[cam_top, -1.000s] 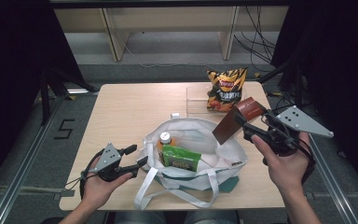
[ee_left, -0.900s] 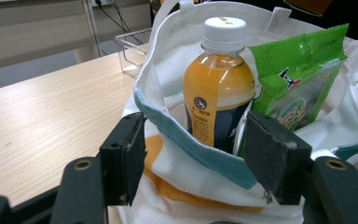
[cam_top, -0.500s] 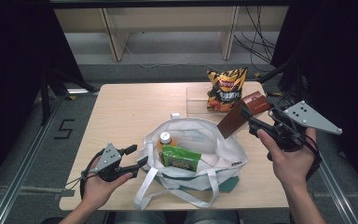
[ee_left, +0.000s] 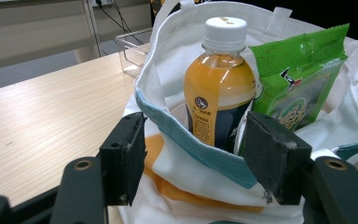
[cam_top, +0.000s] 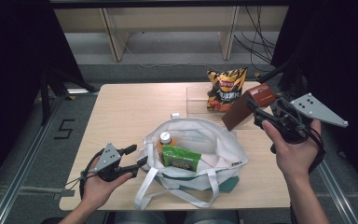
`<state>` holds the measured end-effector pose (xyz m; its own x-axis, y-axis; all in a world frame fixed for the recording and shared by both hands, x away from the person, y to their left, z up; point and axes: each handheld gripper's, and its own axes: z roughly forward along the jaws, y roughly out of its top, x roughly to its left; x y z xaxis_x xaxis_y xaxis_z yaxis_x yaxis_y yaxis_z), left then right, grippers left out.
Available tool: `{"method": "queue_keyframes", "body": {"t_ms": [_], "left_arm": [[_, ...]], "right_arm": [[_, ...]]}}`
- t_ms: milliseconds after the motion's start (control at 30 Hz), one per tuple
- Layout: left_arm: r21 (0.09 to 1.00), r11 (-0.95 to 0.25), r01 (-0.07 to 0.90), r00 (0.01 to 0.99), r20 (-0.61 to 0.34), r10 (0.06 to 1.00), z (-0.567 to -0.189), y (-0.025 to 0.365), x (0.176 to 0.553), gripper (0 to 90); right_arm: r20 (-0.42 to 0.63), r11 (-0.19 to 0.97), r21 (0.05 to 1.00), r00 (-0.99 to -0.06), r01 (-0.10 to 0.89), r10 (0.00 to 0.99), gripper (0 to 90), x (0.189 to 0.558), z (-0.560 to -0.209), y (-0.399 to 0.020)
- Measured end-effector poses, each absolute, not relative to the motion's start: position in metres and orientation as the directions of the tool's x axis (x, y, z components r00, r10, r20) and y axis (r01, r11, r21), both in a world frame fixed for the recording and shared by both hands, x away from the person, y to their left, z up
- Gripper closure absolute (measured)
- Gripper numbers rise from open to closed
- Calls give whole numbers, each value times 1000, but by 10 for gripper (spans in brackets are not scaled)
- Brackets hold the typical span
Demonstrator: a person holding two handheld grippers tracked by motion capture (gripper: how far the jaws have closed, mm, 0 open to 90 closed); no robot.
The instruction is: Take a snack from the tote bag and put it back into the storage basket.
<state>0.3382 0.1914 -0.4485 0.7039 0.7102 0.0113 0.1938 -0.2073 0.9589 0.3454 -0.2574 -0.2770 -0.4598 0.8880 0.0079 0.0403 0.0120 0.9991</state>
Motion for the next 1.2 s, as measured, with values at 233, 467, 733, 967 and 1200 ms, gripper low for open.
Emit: {"method": "queue_keyframes", "body": {"t_ms": [233, 467, 733, 967, 1200], "left_arm": [[959, -207, 194, 703, 11, 711, -449, 191, 338, 384], [959, -206, 194, 704, 10, 710, -449, 192, 339, 384], [959, -203, 196, 703, 7, 711, -448, 192, 338, 384], [959, -206, 195, 703, 10, 711, -448, 193, 338, 384], [959, -206, 195, 705, 9, 709, -449, 192, 338, 384]], "right_arm": [[-11, 25, 999, -440, 27, 898, 387, 351, -274, -259], [-5, 23, 999, -437, 35, 900, 387, 359, -275, -260], [-6, 22, 999, -419, 33, 908, 387, 366, -275, -260], [-15, 33, 999, -408, 39, 913, 387, 374, -275, -260], [-17, 35, 999, -396, 37, 918, 387, 383, -276, -260]]}}
